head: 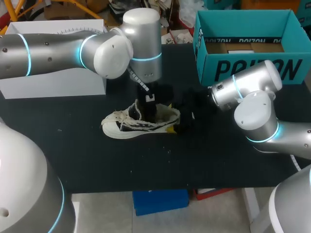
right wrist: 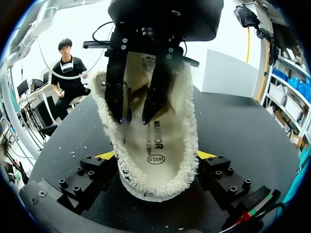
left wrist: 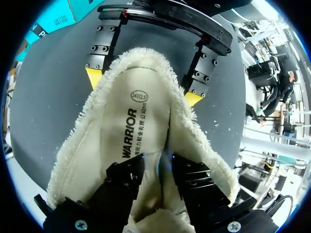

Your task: Take the shoe out of the shoebox, open the shoe tongue, remove and reinsert the insole, then place the shoe into the shoebox

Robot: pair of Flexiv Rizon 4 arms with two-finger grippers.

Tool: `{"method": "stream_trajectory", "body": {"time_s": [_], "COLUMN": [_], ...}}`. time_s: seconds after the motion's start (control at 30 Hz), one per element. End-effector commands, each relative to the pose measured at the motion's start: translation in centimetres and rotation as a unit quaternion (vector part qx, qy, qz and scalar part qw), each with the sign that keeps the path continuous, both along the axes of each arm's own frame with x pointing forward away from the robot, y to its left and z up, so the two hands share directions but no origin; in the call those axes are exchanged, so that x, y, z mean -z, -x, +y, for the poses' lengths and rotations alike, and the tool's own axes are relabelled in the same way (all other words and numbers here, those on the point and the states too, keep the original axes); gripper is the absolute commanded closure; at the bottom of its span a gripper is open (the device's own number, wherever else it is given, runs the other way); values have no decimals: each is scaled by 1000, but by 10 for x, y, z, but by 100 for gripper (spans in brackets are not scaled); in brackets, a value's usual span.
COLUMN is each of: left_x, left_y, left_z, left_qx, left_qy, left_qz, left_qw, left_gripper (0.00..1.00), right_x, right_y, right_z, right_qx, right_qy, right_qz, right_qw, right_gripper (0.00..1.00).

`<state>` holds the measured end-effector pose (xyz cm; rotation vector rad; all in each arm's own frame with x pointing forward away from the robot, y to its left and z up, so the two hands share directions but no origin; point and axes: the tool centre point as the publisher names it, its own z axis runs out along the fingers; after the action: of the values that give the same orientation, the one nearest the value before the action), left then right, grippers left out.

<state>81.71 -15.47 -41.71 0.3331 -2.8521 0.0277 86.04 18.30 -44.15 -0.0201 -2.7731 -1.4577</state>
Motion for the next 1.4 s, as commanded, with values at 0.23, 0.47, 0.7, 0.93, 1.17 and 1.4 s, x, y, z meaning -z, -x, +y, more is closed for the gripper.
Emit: {"method": "stream_trajectory", "body": {"time_s": [0.23,0.47,0.7,0.93,1.17,1.4], "left_x": [33,45,62,84,98,104], "left_y": [2,3,3,-3,-12,-23], "left_z": [3,7,11,18,23,31], "left_qx": [-24,-30,-41,-44,-46,-45], "left_qy": [-31,-52,-89,-112,-117,-106], "left_qz": [-35,-68,-124,-168,-228,-302], "left_qw": [999,996,988,979,966,946], "left_gripper": [69,71,67,67,67,65], "right_x": [1,1,1,1,1,1], "right_y": [-2,-2,-2,-2,-2,-2], "right_z": [-1,-1,-1,-1,-1,-1], "right_qx": [2,2,2,2,2,2], "right_qy": [1,1,1,1,1,1], "right_qz": [1,1,1,1,1,1], "right_qw": [1000,1000,1000,1000,1000,1000], "right_gripper": [100,100,100,100,100,100]}}
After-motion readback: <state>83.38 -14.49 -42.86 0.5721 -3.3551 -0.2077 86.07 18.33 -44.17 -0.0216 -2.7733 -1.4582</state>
